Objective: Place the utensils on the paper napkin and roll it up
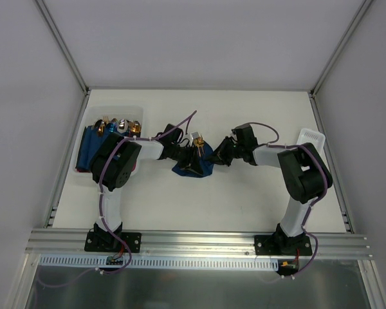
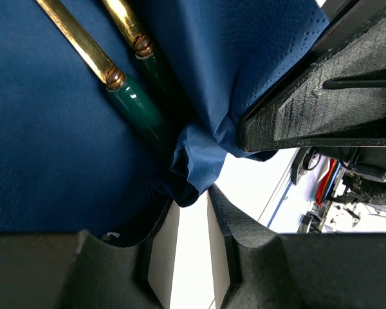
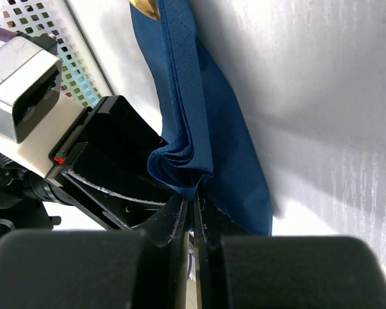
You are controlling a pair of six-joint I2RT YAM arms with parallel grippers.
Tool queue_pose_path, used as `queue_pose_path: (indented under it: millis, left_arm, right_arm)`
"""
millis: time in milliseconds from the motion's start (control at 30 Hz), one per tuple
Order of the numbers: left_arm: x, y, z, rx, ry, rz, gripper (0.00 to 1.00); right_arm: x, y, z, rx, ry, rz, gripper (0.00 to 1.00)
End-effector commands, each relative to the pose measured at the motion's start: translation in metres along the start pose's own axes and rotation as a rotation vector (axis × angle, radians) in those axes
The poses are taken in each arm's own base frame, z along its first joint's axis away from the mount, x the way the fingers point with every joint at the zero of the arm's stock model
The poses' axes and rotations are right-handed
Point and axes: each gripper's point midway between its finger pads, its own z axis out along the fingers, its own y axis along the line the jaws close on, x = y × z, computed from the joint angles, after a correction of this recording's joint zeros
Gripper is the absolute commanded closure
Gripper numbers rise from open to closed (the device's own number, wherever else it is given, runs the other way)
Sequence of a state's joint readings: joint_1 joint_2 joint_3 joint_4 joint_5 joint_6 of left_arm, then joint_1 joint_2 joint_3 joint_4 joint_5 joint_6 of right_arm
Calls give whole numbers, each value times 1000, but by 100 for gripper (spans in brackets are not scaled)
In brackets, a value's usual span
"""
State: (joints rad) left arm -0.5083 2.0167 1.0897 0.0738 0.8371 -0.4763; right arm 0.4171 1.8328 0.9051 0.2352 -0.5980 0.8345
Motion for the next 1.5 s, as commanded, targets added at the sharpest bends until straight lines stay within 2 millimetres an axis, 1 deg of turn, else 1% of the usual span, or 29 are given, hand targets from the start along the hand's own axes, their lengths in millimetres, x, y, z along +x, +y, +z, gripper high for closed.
queue_pose_path:
  millis: [0,67,167,300,333,500,733,800,900,933,1000,1100,1167,1200,1233,1300,1333,1433,1467]
  left_arm:
    - [-8,13,1,-37,-23,5,76]
    - [-8,12,0,-38,-22,2,76]
    - [-7,13,0,-40,-23,5,76]
    - [-7,14,-1,-40,-24,4,76]
    - [-7,14,-1,-41,-25,2,76]
    - [-9,12,-5,-38,-32,10,75]
    - [-9,11,-5,-36,-30,13,75]
    - [-9,11,-5,-36,-29,12,75]
    - [-10,11,-5,-38,-30,15,75]
    - [-10,11,-5,-37,-31,17,75]
    - [-11,11,-6,-39,-32,17,75]
    - [-11,11,-5,-40,-33,20,75]
    - [-11,12,-6,-41,-31,18,75]
    - [-11,12,-6,-41,-31,18,75]
    - [-10,11,-5,-42,-29,19,75]
    - [-10,12,-5,-43,-29,18,75]
    - [-10,13,-5,-45,-28,15,75]
    - [-10,13,-5,-42,-27,15,75]
    - [-10,13,-5,-42,-27,15,75]
  right_arm:
    - [-7,21,1,-45,-27,-1,94]
    - [-7,17,1,-29,-37,-1,92]
    - [-6,15,-1,-17,-39,-18,88]
    - [-4,18,0,-25,-20,-39,77]
    - [-3,17,0,-21,-13,-40,72]
    - [1,14,0,-24,6,-66,62]
    - [4,26,-6,-61,11,-119,50]
    - [5,27,-7,-65,10,-130,48]
    - [5,28,-7,-69,11,-140,48]
    - [5,28,-7,-69,11,-143,51]
    - [5,28,-7,-69,12,-148,53]
    - [4,32,-10,-69,-4,-164,52]
    - [2,27,-13,-31,-19,-170,49]
    - [1,31,-17,-33,-33,-203,48]
    - [0,32,-19,-29,-40,-214,45]
    - [-2,32,-22,-17,-57,-229,44]
    - [-3,34,-24,-18,-64,-247,41]
    - [-7,32,-24,5,-74,-269,36]
    - [-8,28,-25,25,-75,-264,36]
